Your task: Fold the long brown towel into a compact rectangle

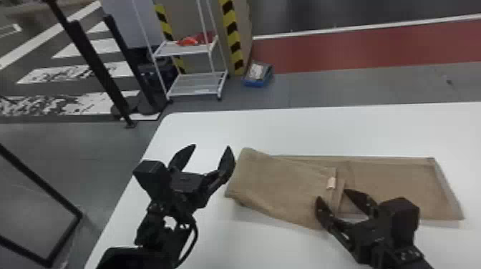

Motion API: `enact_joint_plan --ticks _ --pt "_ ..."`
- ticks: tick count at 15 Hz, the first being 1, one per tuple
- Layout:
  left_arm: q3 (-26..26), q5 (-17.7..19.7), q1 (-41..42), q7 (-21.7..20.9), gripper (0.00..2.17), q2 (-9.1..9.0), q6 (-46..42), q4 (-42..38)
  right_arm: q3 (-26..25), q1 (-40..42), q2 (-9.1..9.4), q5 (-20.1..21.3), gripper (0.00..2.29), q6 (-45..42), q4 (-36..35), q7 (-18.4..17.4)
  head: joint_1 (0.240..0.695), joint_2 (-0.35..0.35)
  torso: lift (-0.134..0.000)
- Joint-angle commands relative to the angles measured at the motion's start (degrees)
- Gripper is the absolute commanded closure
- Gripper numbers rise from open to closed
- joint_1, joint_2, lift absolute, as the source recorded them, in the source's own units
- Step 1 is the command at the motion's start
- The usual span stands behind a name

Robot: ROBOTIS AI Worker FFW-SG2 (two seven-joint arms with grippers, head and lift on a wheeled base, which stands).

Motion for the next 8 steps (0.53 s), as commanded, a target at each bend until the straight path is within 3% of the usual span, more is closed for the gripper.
enact_joint_plan --ticks 1,8 --pt "0.0 0.0 0.2 0.0 0.08 0.0 0.2 0.1 0.0 0.0 0.05 -0.1 0.45 -0.3 -0.2 0.0 0.695 0.271 -0.125" --pt "0.0 0.0 0.1 0.0 0.08 0.26 0.6 0.4 0.3 -1.1 0.05 -0.2 0.58 1.9 -0.3 0.0 0.695 0.272 -0.125"
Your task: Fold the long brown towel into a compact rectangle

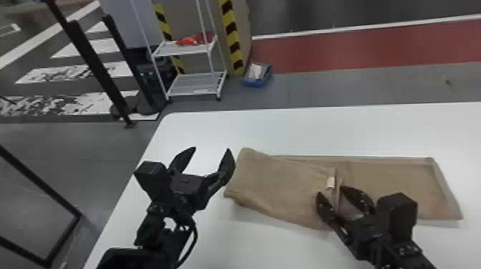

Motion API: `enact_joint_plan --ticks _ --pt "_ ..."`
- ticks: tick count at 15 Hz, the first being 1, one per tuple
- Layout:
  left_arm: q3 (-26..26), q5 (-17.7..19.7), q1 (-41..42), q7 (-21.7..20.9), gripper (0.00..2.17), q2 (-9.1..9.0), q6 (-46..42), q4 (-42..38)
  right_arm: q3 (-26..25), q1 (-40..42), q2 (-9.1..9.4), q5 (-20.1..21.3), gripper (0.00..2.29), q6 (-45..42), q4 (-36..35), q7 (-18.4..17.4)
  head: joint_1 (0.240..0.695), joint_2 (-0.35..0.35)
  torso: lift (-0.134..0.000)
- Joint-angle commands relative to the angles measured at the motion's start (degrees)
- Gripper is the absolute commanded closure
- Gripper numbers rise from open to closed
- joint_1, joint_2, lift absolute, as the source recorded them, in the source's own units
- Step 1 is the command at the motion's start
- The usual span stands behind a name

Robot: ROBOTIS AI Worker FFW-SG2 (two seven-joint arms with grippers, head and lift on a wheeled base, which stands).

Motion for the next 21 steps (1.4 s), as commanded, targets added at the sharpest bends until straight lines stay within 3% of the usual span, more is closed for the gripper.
enact_joint_plan --ticks 1,3,5,9,11,13,14,16,21 --pt "0.0 0.1 -0.1 0.0 0.08 0.24 0.0 0.2 0.0 -0.3 0.05 0.1 0.58 1.0 0.1 0.0 0.695 0.272 -0.125" --pt "-0.1 0.2 -0.2 0.1 0.08 0.42 0.0 0.4 0.0 -0.4 0.05 0.1 0.59 1.3 0.1 0.0 0.695 0.272 -0.125" --pt "-0.3 0.2 -0.2 0.2 0.08 0.77 0.0 0.6 0.1 -0.4 0.05 -0.1 0.76 0.8 0.0 0.0 0.695 0.273 -0.125" --pt "-0.5 0.4 -0.2 0.2 0.08 0.94 0.0 0.9 0.3 -0.5 0.05 -0.1 0.77 0.8 -0.3 -0.1 0.695 0.272 -0.125" --pt "-0.5 0.5 -0.1 0.2 0.08 0.94 0.0 1.0 0.3 -0.5 0.05 0.1 1.01 1.2 -0.3 -0.6 0.695 0.272 -0.125" --pt "-0.4 0.6 -0.1 0.3 0.08 0.94 -0.2 1.2 0.1 -0.6 0.05 0.3 1.02 1.3 -0.3 -0.6 0.695 0.271 -0.125" --pt "-0.4 0.6 -0.1 0.3 0.08 0.94 -0.2 1.2 0.0 -0.9 0.05 0.2 1.22 1.5 -0.2 -0.6 0.695 0.27 -0.125" --pt "-0.3 0.6 0.1 0.4 0.08 1.03 -0.5 1.1 -0.4 -1.7 0.05 -0.3 1.3 1.5 0.0 -0.5 0.695 0.269 -0.125" --pt "-0.3 0.6 0.3 3.3 0.08 0.94 -5.6 2.6 -1.5 -1.2 0.05 -5.1 1.3 -0.1 -8.9 3.2 0.695 0.274 -0.125"
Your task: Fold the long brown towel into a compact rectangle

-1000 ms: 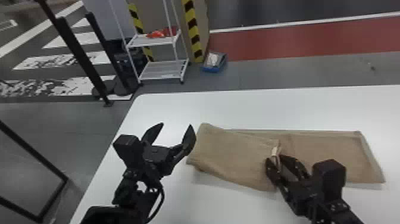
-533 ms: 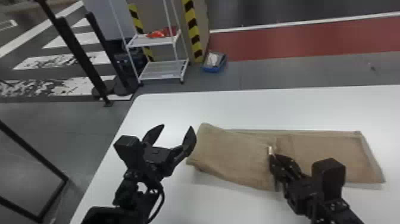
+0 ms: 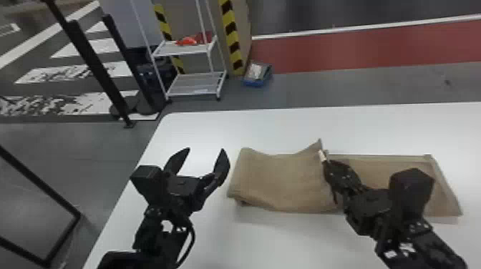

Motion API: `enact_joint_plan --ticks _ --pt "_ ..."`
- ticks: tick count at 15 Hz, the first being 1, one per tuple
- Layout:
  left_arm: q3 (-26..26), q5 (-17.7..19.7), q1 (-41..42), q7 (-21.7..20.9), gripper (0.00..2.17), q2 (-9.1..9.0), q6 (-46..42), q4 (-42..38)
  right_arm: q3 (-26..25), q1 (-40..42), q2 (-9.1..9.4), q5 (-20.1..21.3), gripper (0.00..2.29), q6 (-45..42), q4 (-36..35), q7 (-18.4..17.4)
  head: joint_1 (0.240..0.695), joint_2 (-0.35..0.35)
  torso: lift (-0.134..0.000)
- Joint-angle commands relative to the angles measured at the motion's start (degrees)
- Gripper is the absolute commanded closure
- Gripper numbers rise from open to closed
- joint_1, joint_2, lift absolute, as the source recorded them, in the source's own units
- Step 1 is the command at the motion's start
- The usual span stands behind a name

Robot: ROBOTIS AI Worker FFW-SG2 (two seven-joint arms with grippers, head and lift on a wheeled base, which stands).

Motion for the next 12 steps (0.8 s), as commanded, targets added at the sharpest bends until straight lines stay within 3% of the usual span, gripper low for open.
enact_joint_plan --ticks 1,7,12 --pt "0.1 0.0 0.0 0.6 0.08 0.0 -3.8 1.3 -1.4 1.4 0.05 -1.8 1.3 0.3 -5.3 0.7 0.695 0.28 -0.125" --pt "1.9 0.8 -0.7 0.5 0.07 0.53 -5.0 4.3 -5.6 -0.9 0.05 -3.0 1.3 -0.2 1.5 1.2 0.695 0.267 -0.125" --pt "2.0 1.1 -0.7 0.5 0.08 0.61 -5.0 4.8 -12.1 2.6 0.05 -7.0 1.3 1.6 -6.0 2.3 0.695 0.237 -0.125"
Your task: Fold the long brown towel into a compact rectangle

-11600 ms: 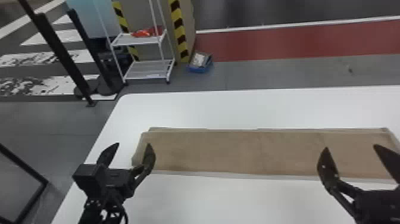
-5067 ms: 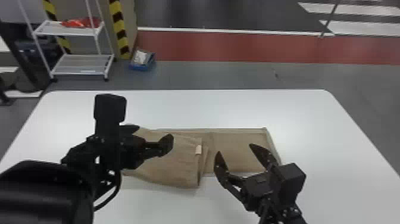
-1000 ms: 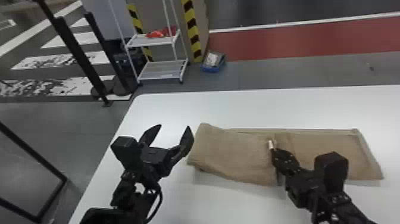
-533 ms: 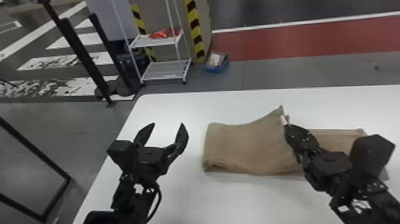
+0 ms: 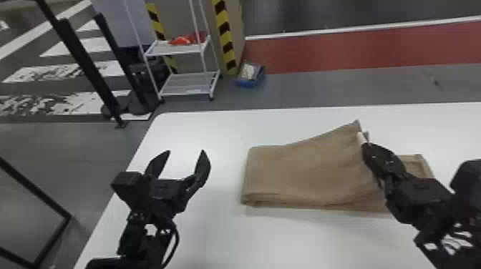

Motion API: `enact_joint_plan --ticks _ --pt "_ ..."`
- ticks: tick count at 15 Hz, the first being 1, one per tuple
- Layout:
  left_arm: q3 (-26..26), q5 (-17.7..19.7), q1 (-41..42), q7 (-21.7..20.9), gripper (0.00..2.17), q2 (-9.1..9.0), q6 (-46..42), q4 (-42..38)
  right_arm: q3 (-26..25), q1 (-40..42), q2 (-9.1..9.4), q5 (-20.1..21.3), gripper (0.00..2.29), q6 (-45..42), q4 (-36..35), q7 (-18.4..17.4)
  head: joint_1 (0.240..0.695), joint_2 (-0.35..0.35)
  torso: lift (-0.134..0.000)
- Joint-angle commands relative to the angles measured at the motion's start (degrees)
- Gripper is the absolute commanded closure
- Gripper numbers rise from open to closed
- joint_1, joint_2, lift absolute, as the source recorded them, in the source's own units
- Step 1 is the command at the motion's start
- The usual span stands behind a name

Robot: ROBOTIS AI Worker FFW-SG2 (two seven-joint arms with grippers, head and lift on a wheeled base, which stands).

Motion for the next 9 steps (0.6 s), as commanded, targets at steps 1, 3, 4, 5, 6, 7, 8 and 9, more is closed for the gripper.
enact_joint_plan --ticks 1,3,4,5,6,7,8,9 --pt "-0.2 0.4 -0.3 -0.2 0.08 0.2 0.0 0.6 -1.7 0.2 0.05 -0.9 1.3 0.4 1.8 0.0 0.695 0.224 -0.125" --pt "-0.5 0.3 -0.5 -0.3 0.08 0.11 0.0 0.6 -1.7 -0.9 0.05 -0.8 1.3 0.4 4.4 -0.1 0.695 0.198 -0.125" --pt "-0.5 0.3 -0.3 -0.3 0.08 0.11 0.0 0.5 -1.8 -1.5 0.05 -0.7 1.3 0.6 4.6 -0.2 0.695 0.194 -0.125" --pt "-0.5 0.3 -0.2 -0.3 0.08 0.11 0.0 0.5 -2.1 -1.5 0.05 -0.8 1.3 0.9 4.2 -0.1 0.695 0.191 -0.125" --pt "-0.2 0.3 -0.2 -0.3 0.08 0.2 0.0 0.4 -3.4 -0.6 0.05 -1.1 1.3 2.2 1.3 -0.1 0.695 0.187 -0.125" --pt "-0.1 0.3 -0.1 -0.2 0.08 0.2 0.0 0.4 -5.6 1.2 0.05 -3.2 1.3 3.4 -2.2 -0.1 0.695 0.183 -0.125" --pt "-0.1 0.4 -0.1 -0.2 0.08 0.37 0.0 0.5 -7.4 2.2 0.05 -4.5 1.3 3.4 -3.5 -0.1 0.695 0.177 -0.125" --pt "-0.1 0.4 -0.4 -0.2 0.08 0.55 0.0 0.9 -8.4 1.7 0.05 -4.5 1.3 4.6 -3.0 -0.2 0.695 0.168 -0.125"
